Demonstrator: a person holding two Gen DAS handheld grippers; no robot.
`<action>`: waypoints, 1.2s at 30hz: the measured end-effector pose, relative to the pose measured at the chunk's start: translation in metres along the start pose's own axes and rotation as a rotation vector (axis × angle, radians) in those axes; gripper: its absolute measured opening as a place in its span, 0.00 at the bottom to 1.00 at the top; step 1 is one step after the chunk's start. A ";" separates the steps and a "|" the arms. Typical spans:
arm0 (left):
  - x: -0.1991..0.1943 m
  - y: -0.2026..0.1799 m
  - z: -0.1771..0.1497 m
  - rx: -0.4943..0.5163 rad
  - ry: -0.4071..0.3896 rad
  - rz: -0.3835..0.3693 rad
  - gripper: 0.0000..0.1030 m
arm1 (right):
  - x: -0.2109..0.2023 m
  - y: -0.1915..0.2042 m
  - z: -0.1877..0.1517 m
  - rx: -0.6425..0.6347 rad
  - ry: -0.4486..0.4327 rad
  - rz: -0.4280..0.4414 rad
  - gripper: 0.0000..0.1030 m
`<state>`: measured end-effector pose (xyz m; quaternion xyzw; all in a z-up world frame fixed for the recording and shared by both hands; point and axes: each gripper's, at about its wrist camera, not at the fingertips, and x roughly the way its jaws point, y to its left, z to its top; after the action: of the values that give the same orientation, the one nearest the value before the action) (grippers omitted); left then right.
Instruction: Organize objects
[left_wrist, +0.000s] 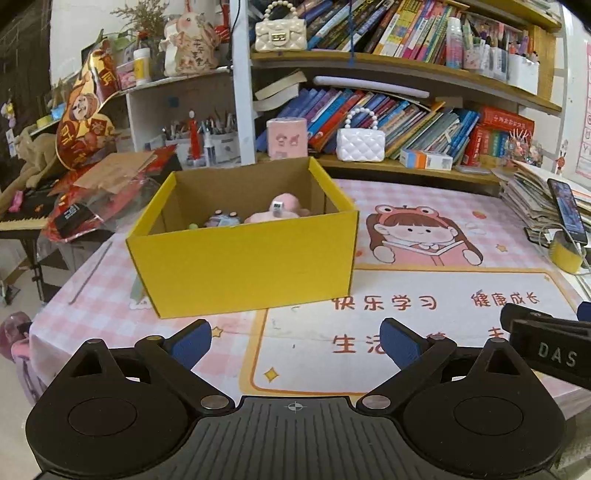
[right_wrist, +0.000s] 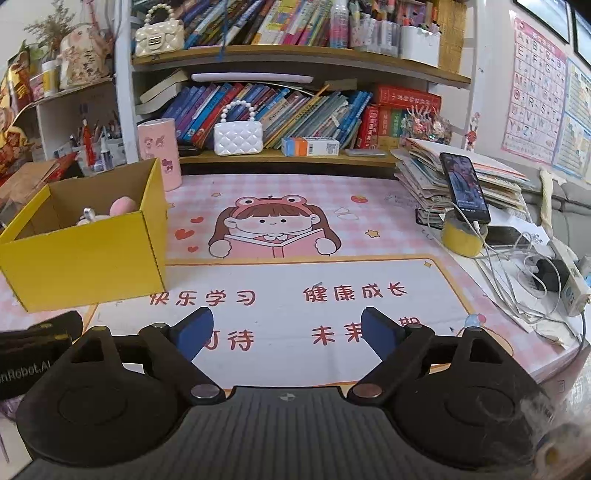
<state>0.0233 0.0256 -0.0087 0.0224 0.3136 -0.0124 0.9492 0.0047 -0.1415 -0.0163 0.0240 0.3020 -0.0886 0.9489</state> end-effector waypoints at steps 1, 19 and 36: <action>0.000 -0.002 0.001 0.003 -0.001 0.001 0.96 | 0.001 -0.001 0.002 0.007 0.006 -0.003 0.85; 0.001 -0.010 -0.003 0.001 0.017 0.038 0.99 | 0.002 0.002 -0.007 -0.002 0.045 -0.076 0.98; 0.002 -0.012 -0.006 0.005 0.030 0.052 1.00 | 0.004 0.002 -0.008 -0.006 0.066 -0.088 0.99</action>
<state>0.0213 0.0139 -0.0148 0.0330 0.3272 0.0119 0.9443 0.0037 -0.1395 -0.0247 0.0109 0.3340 -0.1287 0.9337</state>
